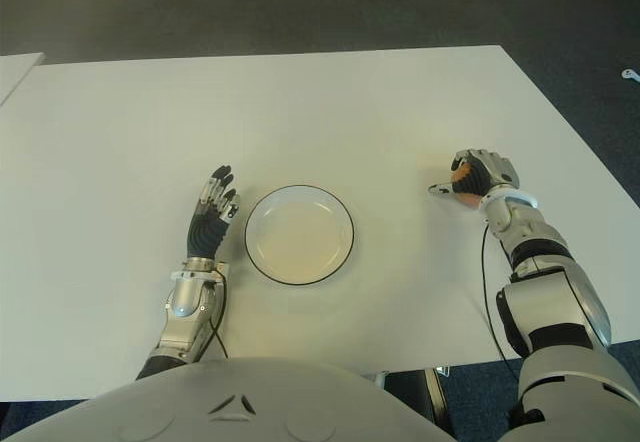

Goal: Put the apples into the plate.

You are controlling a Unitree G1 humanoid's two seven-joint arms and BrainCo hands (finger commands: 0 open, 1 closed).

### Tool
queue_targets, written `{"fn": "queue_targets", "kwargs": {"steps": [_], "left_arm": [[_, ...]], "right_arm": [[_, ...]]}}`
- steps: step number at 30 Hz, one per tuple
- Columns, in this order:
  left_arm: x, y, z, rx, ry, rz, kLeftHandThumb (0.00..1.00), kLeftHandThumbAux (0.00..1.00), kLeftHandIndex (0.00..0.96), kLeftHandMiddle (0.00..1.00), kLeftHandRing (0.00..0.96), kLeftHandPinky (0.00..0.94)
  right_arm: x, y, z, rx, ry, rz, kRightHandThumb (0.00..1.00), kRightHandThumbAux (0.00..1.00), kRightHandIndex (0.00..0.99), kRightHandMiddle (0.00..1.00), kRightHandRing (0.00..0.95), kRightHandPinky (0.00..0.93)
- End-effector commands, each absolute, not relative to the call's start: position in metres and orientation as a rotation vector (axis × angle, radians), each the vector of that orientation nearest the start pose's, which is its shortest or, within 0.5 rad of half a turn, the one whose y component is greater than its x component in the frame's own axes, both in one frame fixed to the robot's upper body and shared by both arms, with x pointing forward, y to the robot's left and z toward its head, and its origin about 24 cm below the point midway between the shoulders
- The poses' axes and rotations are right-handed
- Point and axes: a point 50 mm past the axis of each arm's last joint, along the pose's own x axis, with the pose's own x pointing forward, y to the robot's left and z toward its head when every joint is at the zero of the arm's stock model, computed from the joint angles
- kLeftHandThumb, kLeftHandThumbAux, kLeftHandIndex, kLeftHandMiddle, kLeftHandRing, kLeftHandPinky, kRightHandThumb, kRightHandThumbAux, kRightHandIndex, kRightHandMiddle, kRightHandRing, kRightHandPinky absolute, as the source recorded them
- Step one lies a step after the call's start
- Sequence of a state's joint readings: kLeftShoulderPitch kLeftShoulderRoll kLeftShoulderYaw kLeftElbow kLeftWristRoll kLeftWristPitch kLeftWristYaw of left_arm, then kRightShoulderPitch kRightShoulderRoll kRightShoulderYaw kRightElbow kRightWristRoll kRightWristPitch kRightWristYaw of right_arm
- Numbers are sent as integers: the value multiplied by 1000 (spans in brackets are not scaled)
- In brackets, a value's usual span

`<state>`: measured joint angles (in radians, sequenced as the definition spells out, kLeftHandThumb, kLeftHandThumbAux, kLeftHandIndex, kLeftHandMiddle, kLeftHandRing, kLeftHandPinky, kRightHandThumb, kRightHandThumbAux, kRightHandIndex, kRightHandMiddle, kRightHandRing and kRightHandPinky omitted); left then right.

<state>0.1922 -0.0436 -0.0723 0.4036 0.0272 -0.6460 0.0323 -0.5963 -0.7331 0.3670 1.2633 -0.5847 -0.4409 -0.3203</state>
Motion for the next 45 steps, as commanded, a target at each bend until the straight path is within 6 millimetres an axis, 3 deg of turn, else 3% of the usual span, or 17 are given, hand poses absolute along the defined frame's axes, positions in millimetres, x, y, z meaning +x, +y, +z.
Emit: {"fn": "queue_targets", "kwargs": {"steps": [1,12,27,35,42,45], "left_arm": [[152,147,-61,-2,133,33,0,587,0,0,0,0],[151,151,-63,2,148,54,0,591,0,0,0,0],[152,150,-58,8,105,47,0,587,0,0,0,0],[153,149,-62,7,127,51,0,574,0,0,0,0],[155,148,-61,13,106,45,0,580,0,0,0,0],[153,148,-51,-5,58,60,0,568,12,6,0,0]], "right_arm": [[312,-328,56,-1345,101,-22,704,718,440,745,719,706],[329,-301,93,-1292,-153,-4,706,716,441,811,787,790],[332,-247,118,-1248,-390,135,708,715,440,877,851,844],[320,-209,123,-1233,-472,291,712,714,440,886,861,846],[314,-188,125,-1210,-480,390,710,715,440,880,860,839],[310,-176,123,-1181,-490,430,709,715,440,881,862,842]]}}
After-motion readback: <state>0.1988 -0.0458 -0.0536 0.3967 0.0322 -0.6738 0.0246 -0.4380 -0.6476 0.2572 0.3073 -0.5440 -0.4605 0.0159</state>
